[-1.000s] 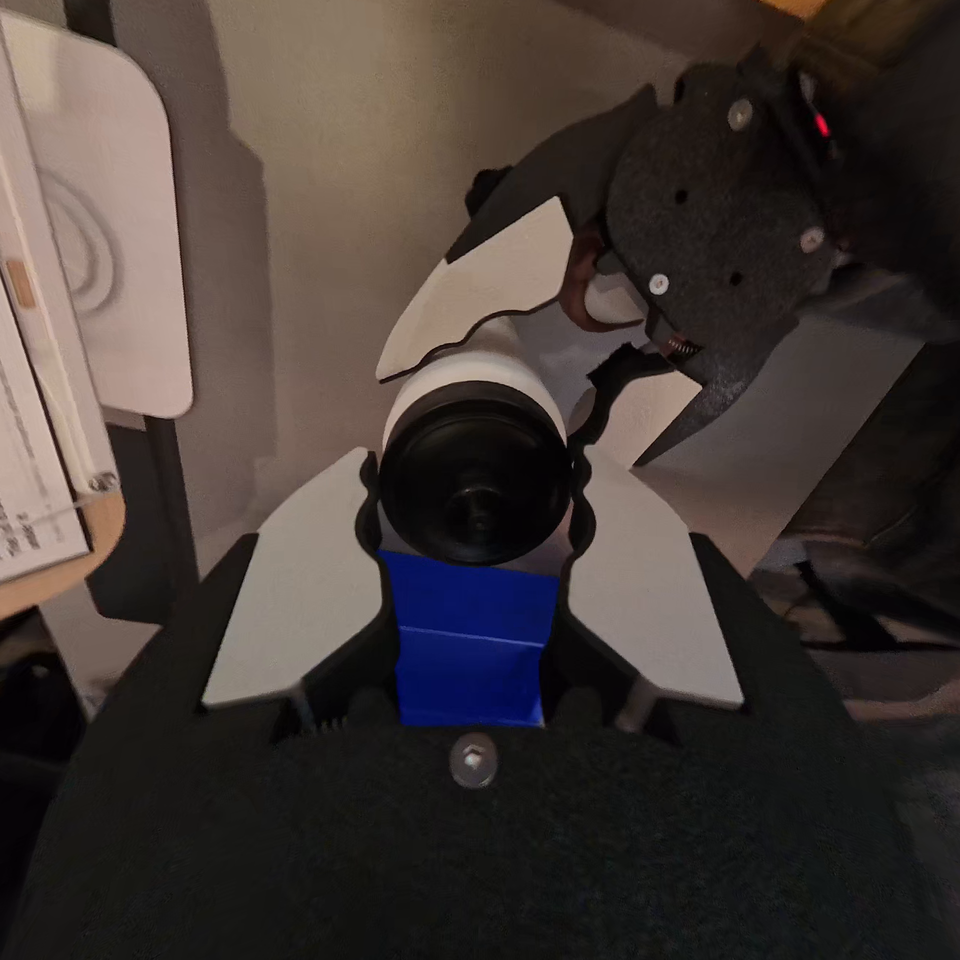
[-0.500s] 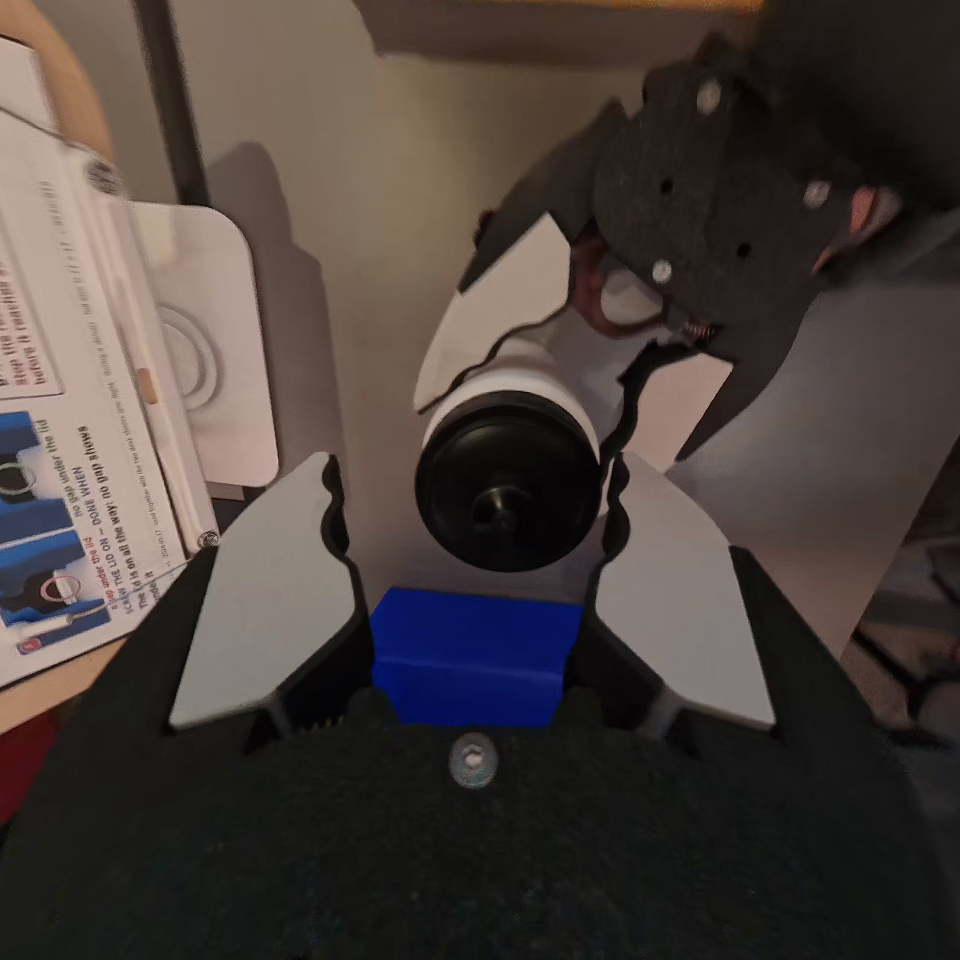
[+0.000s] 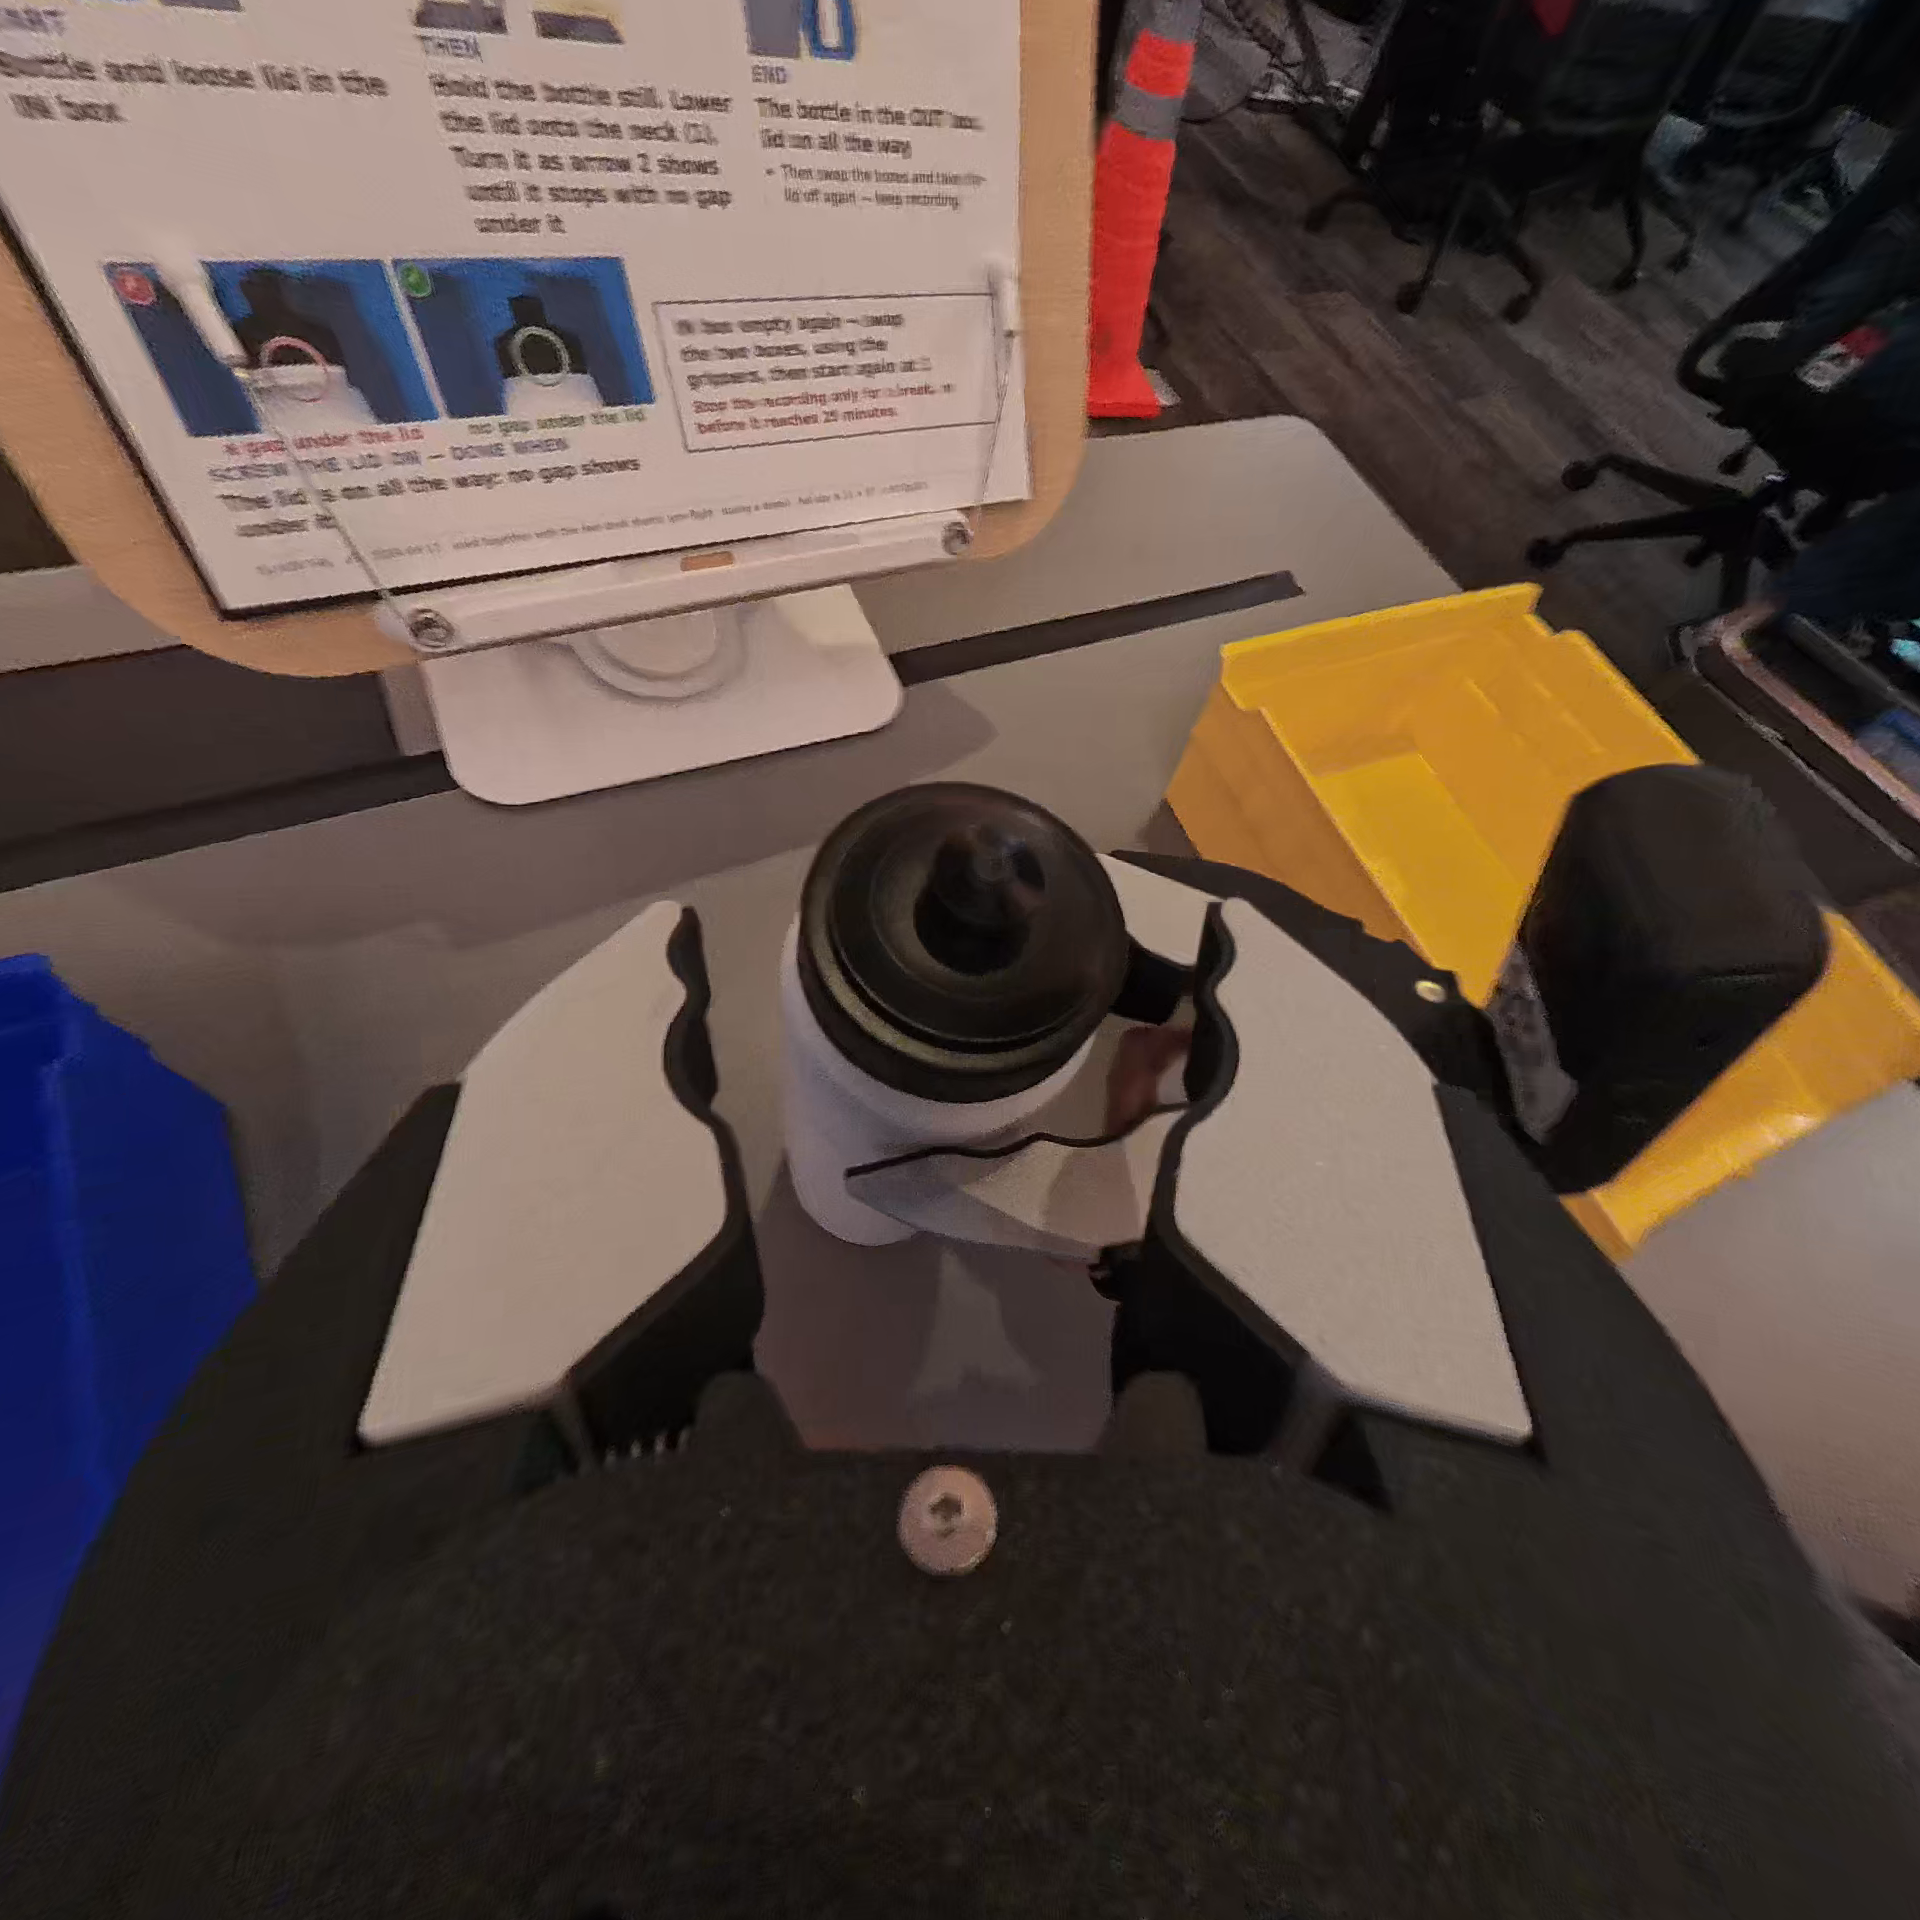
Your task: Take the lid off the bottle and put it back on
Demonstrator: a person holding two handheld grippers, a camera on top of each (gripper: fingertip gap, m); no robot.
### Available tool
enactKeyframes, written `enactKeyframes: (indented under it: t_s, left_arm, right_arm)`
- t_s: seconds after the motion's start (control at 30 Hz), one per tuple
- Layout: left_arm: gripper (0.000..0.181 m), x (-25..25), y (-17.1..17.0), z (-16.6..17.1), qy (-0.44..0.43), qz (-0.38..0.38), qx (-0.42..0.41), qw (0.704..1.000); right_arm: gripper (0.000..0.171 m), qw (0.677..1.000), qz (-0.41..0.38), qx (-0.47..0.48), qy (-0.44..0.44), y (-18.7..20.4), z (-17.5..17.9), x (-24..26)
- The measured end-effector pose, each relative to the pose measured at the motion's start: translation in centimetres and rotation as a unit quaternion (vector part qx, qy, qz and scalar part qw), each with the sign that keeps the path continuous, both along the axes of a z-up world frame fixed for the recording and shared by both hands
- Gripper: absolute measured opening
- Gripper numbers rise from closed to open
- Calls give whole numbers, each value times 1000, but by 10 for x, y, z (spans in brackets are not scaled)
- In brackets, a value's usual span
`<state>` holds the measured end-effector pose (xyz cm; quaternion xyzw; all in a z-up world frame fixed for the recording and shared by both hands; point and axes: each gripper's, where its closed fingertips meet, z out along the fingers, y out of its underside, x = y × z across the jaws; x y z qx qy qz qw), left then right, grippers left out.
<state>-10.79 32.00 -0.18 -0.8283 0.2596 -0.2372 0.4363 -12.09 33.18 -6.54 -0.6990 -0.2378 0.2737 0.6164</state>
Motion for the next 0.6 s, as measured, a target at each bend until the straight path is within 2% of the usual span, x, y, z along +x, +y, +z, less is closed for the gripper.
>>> enactKeyframes:
  t_s: [0.17,0.23,0.27,0.47,0.6]
  left_arm:
    - [87,6,3,-20,36,28,16,999]
    - [73,10,3,-25,50,23,23,998]
    - [72,10,3,-26,57,15,28,998]
    - [72,6,-1,-29,91,-110,38,989]
    - [72,5,-3,-30,109,-202,42,972]
  right_arm:
    - [86,1000,1,0,2,0,0,0]
    - [86,1000,1,-1,-1,0,0,0]
    - [86,1000,0,-1,-2,0,0,0]
    - [86,1000,1,1,-13,-1,-1,-2]
    - [86,1000,2,3,-15,-2,-1,-3]
